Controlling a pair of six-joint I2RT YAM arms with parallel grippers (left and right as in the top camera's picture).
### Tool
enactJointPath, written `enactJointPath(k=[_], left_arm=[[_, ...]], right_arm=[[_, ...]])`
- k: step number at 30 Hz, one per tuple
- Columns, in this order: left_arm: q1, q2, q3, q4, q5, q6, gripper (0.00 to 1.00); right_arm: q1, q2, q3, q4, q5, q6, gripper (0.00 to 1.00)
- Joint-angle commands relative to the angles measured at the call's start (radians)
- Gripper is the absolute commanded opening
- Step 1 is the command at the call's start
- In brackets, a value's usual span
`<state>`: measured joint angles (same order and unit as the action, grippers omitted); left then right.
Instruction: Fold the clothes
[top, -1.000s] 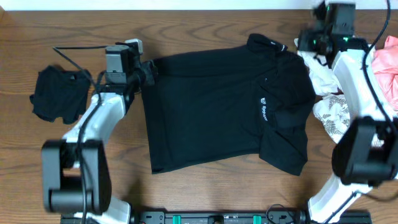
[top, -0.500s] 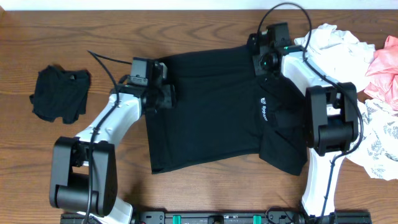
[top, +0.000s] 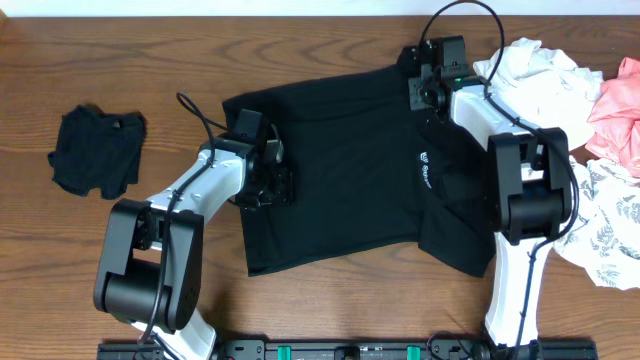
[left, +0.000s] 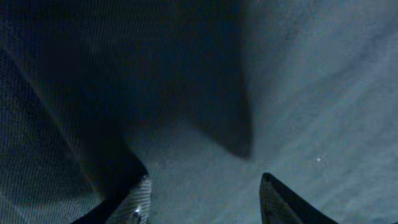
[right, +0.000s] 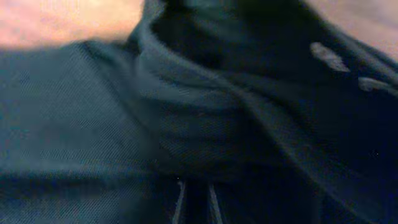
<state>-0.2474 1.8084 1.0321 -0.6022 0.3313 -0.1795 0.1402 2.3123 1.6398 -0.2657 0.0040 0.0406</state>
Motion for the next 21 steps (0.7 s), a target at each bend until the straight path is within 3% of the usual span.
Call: enactJointPath(k=[1, 6, 15, 21], left_arm=[[-0.002, 0.028, -0.014, -0.050, -0.002, 0.010, 0.57], [-0.002, 0.029, -0.015, -0.093, -0.002, 0.010, 0.58], [-0.002, 0.029, -0.015, -0.110, -0.117, 0.014, 0.58], [0.000, 0.029, -0.015, -0.012, -0.172, 0.014, 0.58]], right_arm=[[-0.028, 0.045, -0.007, 0.029, 0.117, 0.126, 0.12], [-0.056, 0.045, -0.007, 0.093, 0.120, 0.209, 0.19], [-0.082, 0.045, -0.007, 0.147, 0.111, 0.259, 0.20], [-0.082, 0.043, -0.007, 0.147, 0.012, 0.243, 0.41]])
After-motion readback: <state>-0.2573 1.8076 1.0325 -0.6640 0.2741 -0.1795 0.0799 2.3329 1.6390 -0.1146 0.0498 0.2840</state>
